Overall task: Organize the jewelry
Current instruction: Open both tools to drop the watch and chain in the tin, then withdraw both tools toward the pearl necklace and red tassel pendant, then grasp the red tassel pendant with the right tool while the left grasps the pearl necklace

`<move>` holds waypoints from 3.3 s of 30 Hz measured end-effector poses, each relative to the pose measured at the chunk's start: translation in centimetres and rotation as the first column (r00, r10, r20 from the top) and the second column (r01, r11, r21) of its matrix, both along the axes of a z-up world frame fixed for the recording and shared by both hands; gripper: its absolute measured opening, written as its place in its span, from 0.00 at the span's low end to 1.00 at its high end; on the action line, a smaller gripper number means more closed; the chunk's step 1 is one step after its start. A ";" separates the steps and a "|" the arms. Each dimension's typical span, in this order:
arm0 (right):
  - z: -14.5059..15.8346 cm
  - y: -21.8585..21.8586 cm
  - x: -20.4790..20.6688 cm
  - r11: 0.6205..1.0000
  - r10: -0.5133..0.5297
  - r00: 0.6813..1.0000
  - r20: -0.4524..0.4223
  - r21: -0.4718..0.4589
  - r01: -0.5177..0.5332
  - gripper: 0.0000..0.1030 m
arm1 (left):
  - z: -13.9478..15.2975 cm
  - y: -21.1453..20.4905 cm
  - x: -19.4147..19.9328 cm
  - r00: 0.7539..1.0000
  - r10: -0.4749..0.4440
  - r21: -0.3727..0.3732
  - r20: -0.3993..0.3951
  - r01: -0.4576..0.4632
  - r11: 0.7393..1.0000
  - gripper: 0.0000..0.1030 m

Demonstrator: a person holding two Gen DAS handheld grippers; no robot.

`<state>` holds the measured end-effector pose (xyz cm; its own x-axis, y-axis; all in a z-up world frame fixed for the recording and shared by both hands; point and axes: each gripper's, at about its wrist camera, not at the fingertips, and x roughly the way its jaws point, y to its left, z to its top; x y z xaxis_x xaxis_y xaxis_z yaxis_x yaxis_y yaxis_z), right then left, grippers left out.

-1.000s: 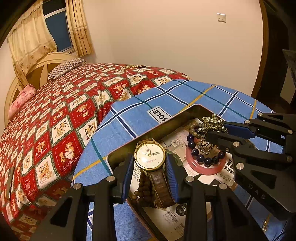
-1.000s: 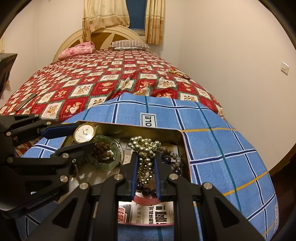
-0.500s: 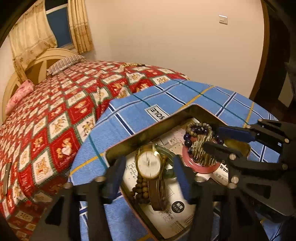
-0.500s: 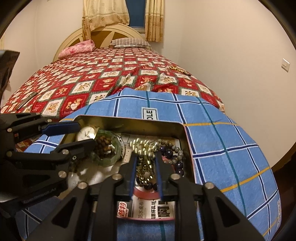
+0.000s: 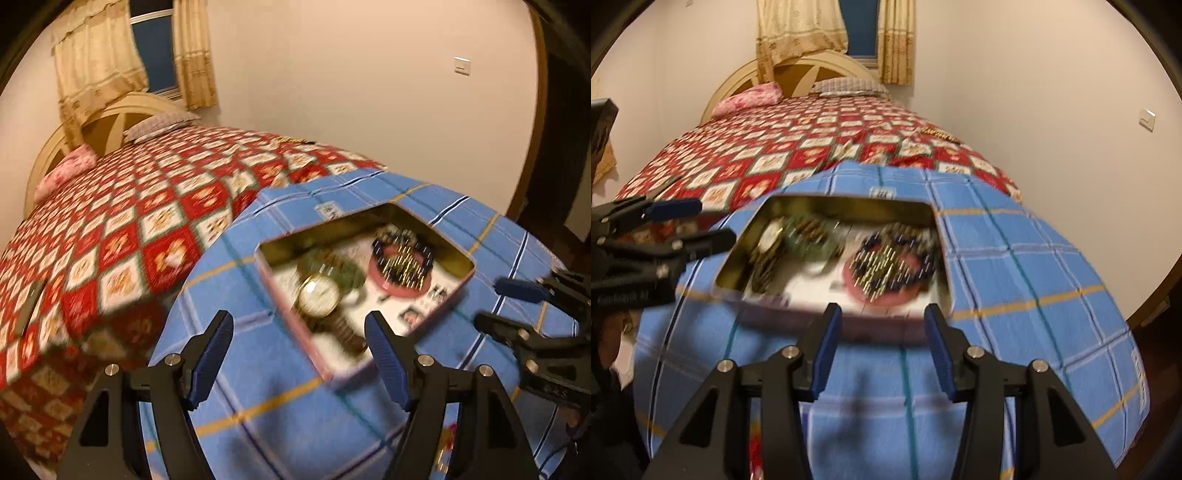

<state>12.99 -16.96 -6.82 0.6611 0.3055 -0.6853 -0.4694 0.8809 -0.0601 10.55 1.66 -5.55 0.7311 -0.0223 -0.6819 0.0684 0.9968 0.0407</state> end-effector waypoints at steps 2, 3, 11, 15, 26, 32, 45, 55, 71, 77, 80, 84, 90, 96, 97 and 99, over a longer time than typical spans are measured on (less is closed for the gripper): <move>-0.7 0.0 -1.7 0.999 0.035 0.999 -0.017 -0.006 -0.035 0.48 | -0.8 0.3 -1.1 1.000 0.017 0.001 -0.015 -0.017 1.000 0.72; -1.0 0.1 -2.5 0.998 0.054 0.998 -0.029 -0.011 -0.055 0.48 | -1.1 0.4 -1.6 0.999 0.029 0.007 -0.020 -0.029 1.000 0.72; -3.2 1.0 -7.0 0.987 0.160 0.984 -0.081 -0.019 -0.162 0.46 | -3.9 1.4 -4.0 0.993 0.083 -0.008 -0.088 -0.084 0.996 0.72; -3.5 1.6 -7.4 0.984 0.178 0.980 -0.090 -0.003 -0.179 0.44 | -4.3 1.0 -4.2 0.992 0.077 -0.012 -0.104 -0.078 0.997 0.72; -4.5 1.9 -7.1 0.985 0.168 0.980 -0.104 -0.007 -0.170 0.08 | -4.3 -1.1 -4.6 0.994 0.008 -0.009 -0.110 -0.009 1.000 0.72; -3.5 -0.9 -5.2 0.998 0.037 0.995 -0.096 0.061 -0.031 0.08 | -3.9 -2.6 -4.6 0.994 -0.040 -0.022 -0.105 0.037 0.999 0.72; -3.2 -7.1 -5.9 0.984 -0.174 0.983 -0.062 0.018 0.175 0.08 | -3.4 -8.1 -6.1 0.964 -0.237 -0.063 -0.116 0.231 0.971 0.72; -3.8 -7.9 -7.5 0.982 -0.181 0.981 -0.068 0.045 0.184 0.08 | -5.4 -11.7 -7.1 0.915 -0.347 -0.022 -0.205 0.350 0.937 0.72; -4.1 -6.1 -7.6 0.988 -0.147 0.987 -0.064 0.029 0.149 0.08 | -6.5 -8.9 -4.2 0.945 -0.241 -0.070 -0.222 0.232 0.970 0.72; -4.4 -5.5 -7.3 0.990 -0.138 0.988 -0.069 0.019 0.139 0.08 | -6.5 -7.7 -3.1 0.957 -0.192 -0.062 -0.220 0.183 0.981 0.72; -4.5 -5.3 -7.3 0.991 -0.133 0.989 -0.071 0.015 0.134 0.08 | -6.5 -7.1 -2.7 0.959 -0.176 -0.066 -0.220 0.166 0.984 0.72; -4.4 -4.9 -7.2 0.992 -0.125 0.990 -0.069 0.010 0.126 0.08 | -6.5 -6.8 -2.5 0.961 -0.175 -0.071 -0.214 0.163 0.984 0.65; -4.3 -4.5 -7.1 0.993 -0.118 0.991 -0.064 0.010 0.119 0.08 | -6.3 -6.9 -2.7 0.956 -0.212 -0.092 -0.200 0.197 0.976 0.44; -3.8 -4.1 -7.1 0.994 -0.104 0.993 -0.049 0.022 0.106 0.08 | -5.1 -7.2 -3.4 0.958 -0.241 -0.087 -0.156 0.230 0.969 0.05; -3.7 -4.0 -7.1 0.994 -0.101 0.994 -0.044 0.024 0.102 0.08 | -4.9 -7.2 -3.5 0.957 -0.245 -0.092 -0.156 0.233 0.968 0.05; -3.4 -3.7 -7.1 0.995 -0.097 0.995 -0.038 0.028 0.098 0.08 | -4.9 -7.3 -3.6 0.954 -0.252 -0.083 -0.161 0.241 0.967 0.05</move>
<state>5.90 -20.69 -10.25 0.6635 0.2618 -0.7009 -0.3827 0.9237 -0.0173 7.00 -5.65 -10.50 0.5720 -0.2332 -0.7864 0.3126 0.9484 -0.0539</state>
